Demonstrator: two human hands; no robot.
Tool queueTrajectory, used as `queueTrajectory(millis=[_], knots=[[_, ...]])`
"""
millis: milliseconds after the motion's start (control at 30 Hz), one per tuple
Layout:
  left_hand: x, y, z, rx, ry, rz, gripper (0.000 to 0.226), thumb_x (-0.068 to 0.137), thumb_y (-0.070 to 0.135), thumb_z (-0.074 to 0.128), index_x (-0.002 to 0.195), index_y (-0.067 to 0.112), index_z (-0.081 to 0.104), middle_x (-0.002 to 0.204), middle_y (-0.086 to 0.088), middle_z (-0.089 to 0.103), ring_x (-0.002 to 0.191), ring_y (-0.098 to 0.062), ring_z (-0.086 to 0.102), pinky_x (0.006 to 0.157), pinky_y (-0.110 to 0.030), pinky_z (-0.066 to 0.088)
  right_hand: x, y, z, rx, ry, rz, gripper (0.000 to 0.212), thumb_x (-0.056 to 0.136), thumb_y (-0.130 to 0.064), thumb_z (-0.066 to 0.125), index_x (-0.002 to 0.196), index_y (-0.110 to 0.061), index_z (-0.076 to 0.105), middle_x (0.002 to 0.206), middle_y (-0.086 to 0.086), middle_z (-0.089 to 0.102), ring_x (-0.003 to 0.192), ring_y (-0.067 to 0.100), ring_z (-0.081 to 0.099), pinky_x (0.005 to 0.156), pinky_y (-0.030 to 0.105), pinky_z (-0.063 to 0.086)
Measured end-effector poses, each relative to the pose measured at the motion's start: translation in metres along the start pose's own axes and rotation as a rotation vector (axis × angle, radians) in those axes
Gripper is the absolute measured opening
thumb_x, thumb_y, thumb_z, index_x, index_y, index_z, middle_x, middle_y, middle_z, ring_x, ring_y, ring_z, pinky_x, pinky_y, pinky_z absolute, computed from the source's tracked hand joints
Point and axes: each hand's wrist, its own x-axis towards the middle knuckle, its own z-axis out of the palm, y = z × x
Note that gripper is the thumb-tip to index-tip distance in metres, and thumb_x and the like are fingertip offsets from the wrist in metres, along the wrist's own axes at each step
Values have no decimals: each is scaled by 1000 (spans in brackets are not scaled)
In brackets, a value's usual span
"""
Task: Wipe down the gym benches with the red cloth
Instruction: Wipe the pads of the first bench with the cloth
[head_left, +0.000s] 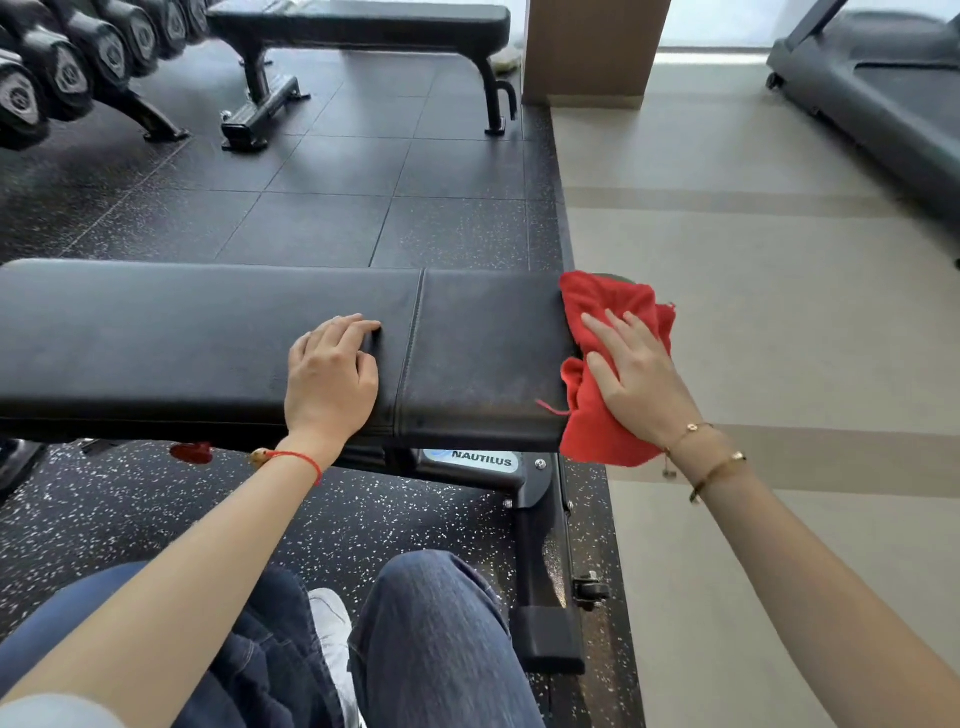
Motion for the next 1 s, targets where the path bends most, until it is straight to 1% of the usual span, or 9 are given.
queueTrajectory(millis=[167,233,300,367,467,600,767,900,1000], knots=[[0,1,0,1,13,-2,38,90,15,47,124,22,61,134,1,60,129,-19,49,113,-41,30,22,-48,13,-136,-43,15,54,99,-36,42,150,-22,33,159,11,24,148,25,17,122,44,4],[-1,1,0,-5,12,-4,38,90,15,47,124,22,61,134,1,60,129,-19,49,113,-41,30,35,-86,29,-170,-61,-53,57,98,-38,42,150,-18,32,159,14,23,148,26,17,122,42,6],[-1,1,-1,-11,6,-4,38,90,14,47,125,22,61,135,1,60,130,-19,49,114,-41,30,42,-124,48,-134,-106,-156,62,97,-34,42,152,-11,26,158,13,27,148,28,16,122,39,9],[-1,0,-3,-19,-4,-7,39,91,13,48,126,22,62,137,1,59,132,-18,48,115,-41,30,45,-140,57,-84,-123,-192,66,94,-26,45,153,-7,21,158,11,27,148,26,18,122,34,9],[0,1,-6,-35,-10,-13,38,91,12,49,125,22,62,137,1,59,133,-18,47,115,-41,29,47,-110,41,26,-87,-104,65,92,-18,48,152,-9,24,161,12,17,149,24,15,122,30,5],[-2,3,-6,-36,-13,-15,38,91,12,49,126,22,62,138,1,58,133,-20,47,116,-42,29,42,-58,17,63,-121,29,62,97,-32,46,154,-19,23,161,13,18,150,22,14,123,35,8],[-1,3,-8,-33,-18,-8,38,92,13,49,127,21,62,137,0,58,133,-19,47,116,-42,29,44,-51,19,25,-151,-12,62,100,-37,40,155,-19,17,162,11,15,150,22,10,124,36,5],[-1,3,-7,-26,-16,1,38,92,13,48,127,21,61,137,1,58,132,-19,48,116,-42,30,44,-48,20,-5,-186,-31,67,98,-47,39,156,-26,11,163,6,13,151,21,8,124,36,5],[-1,2,-6,-14,-18,-5,38,92,14,47,128,21,60,138,1,58,133,-19,47,116,-42,29,58,-52,22,-8,-222,-34,65,99,-39,38,156,-26,8,163,5,12,151,20,7,124,36,5]])
